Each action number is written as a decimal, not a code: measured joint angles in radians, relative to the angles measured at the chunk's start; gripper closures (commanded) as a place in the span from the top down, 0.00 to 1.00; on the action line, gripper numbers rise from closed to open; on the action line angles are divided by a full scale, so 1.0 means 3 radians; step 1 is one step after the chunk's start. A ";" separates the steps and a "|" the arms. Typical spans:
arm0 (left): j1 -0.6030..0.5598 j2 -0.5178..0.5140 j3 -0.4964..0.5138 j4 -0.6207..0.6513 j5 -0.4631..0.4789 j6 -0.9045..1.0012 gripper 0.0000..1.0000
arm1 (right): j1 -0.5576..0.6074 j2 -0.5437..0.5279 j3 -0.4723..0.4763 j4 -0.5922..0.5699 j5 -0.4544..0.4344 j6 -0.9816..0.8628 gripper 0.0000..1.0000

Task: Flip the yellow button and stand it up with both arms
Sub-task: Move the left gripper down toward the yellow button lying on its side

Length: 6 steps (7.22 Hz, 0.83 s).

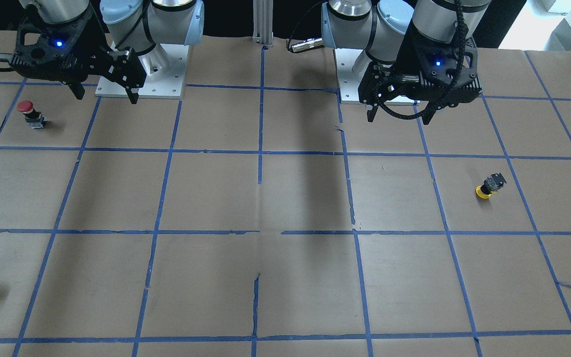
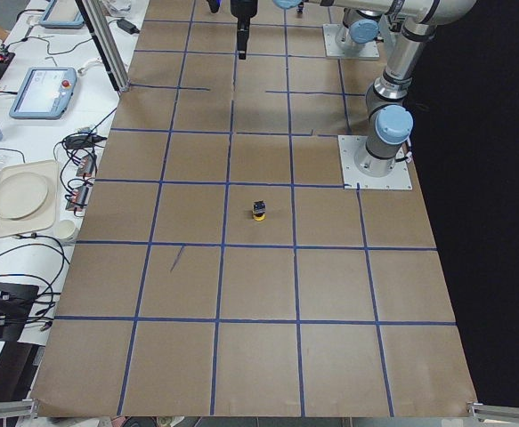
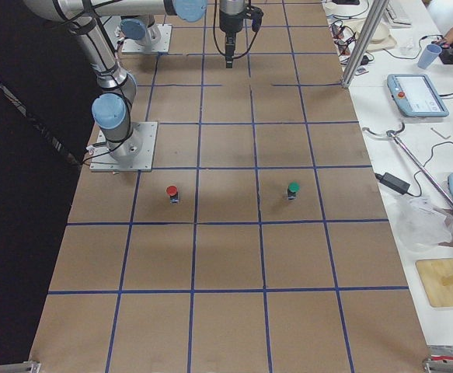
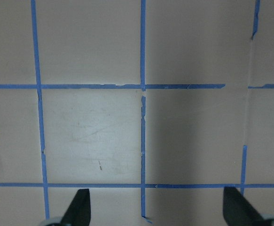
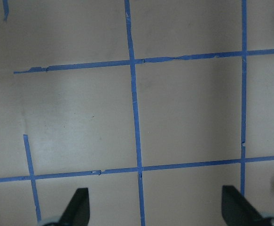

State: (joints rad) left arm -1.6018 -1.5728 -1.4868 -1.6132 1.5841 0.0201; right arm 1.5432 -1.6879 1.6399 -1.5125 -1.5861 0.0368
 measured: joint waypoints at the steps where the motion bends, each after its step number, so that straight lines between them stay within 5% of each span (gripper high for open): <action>1: 0.0006 0.0004 -0.0001 0.0010 -0.0001 0.0016 0.99 | 0.0000 -0.0001 0.0000 0.0000 0.0000 -0.0001 1.00; 4: 0.0199 -0.0002 -0.0084 -0.0049 0.0044 0.0194 0.99 | 0.0000 0.0005 0.0036 0.0000 -0.0008 -0.0005 1.00; 6: 0.0653 -0.0012 -0.0251 -0.0035 0.0046 0.0663 0.99 | 0.0000 0.0006 0.0044 -0.0003 -0.0009 -0.0005 1.00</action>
State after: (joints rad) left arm -1.4058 -1.5764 -1.5620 -1.6237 1.5979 0.2190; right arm 1.5431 -1.6861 1.6531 -1.5135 -1.5888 0.0353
